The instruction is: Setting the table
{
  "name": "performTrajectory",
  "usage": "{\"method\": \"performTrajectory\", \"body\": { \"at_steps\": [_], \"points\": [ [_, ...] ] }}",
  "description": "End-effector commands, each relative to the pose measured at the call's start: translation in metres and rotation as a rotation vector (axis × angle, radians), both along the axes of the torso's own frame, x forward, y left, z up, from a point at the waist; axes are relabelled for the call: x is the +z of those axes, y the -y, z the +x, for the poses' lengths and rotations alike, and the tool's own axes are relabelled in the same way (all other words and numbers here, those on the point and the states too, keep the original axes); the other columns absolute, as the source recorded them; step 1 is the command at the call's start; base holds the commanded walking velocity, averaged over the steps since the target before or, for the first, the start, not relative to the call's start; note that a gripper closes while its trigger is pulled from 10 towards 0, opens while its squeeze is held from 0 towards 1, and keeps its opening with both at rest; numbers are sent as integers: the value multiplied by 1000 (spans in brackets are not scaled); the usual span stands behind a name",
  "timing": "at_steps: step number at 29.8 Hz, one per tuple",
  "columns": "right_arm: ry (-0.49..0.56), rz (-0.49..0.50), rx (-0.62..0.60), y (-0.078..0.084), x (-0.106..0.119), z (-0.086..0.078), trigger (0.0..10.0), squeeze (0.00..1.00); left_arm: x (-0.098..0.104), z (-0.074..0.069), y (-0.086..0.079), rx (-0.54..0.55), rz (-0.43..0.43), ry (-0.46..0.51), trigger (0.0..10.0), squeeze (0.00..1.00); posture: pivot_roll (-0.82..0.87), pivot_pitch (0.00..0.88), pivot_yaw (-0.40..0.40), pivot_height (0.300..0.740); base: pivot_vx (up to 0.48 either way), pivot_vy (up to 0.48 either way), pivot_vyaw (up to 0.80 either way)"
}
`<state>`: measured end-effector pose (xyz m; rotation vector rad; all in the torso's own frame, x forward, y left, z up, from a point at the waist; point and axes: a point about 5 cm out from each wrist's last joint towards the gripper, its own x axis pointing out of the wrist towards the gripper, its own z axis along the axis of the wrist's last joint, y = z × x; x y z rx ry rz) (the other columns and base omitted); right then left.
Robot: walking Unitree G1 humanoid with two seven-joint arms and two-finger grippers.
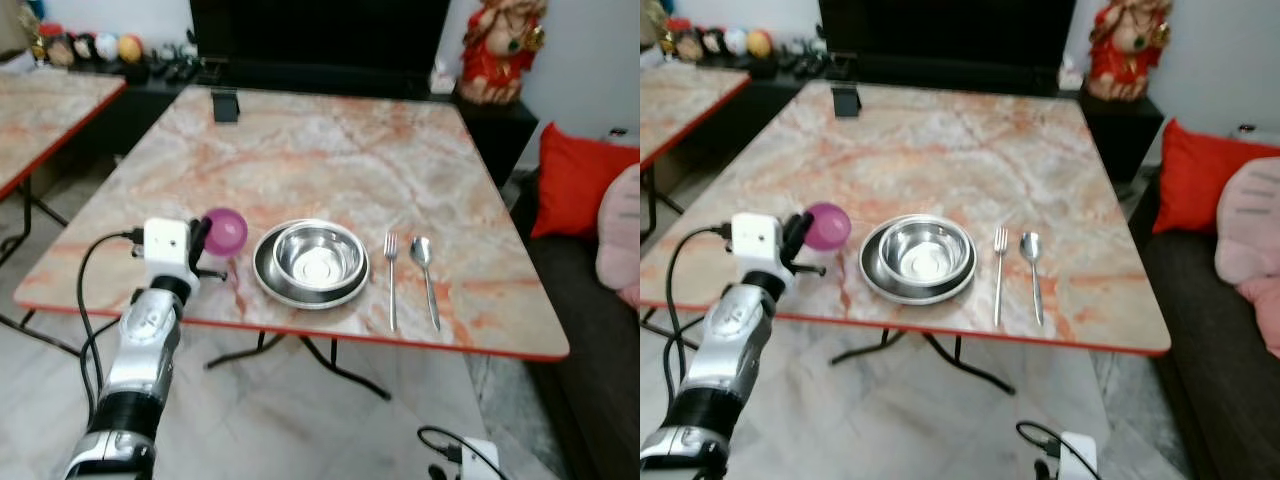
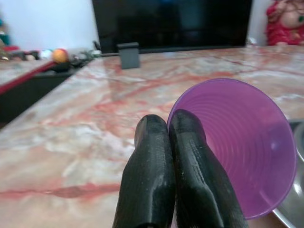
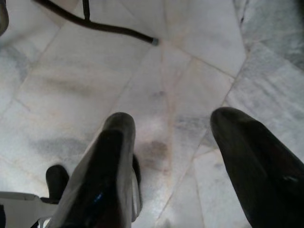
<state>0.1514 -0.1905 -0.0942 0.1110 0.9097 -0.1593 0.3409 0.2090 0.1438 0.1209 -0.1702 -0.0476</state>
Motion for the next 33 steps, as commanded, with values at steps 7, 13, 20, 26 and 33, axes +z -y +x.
{"method": "performTrajectory", "body": {
  "at_steps": [7,13,20,26,33],
  "points": [
    [-1,-8,-4,4,0,-1,10000,0,3,3,3,-14,-44,-5,10000,0,-10,0,-53,731,0,0,0],
    [1,-7,-9,4,0,-1,10000,0,8,7,-6,11,-130,-20,10000,0,-10,0,-51,731,0,0,0],
    [-16,7,-14,2,-1,-3,10000,0,17,11,-11,10,-148,-15,10000,0,-8,0,-50,731,0,0,-152],
    [-3,4,-12,1,-1,-2,10000,0,20,13,-10,0,-151,-13,10000,0,-8,0,-48,731,40,0,-311],
    [-5,1,-12,1,-1,-2,10000,0,20,12,-9,-8,-152,-16,10000,0,-10,0,-49,731,69,0,0]
  ]
}}
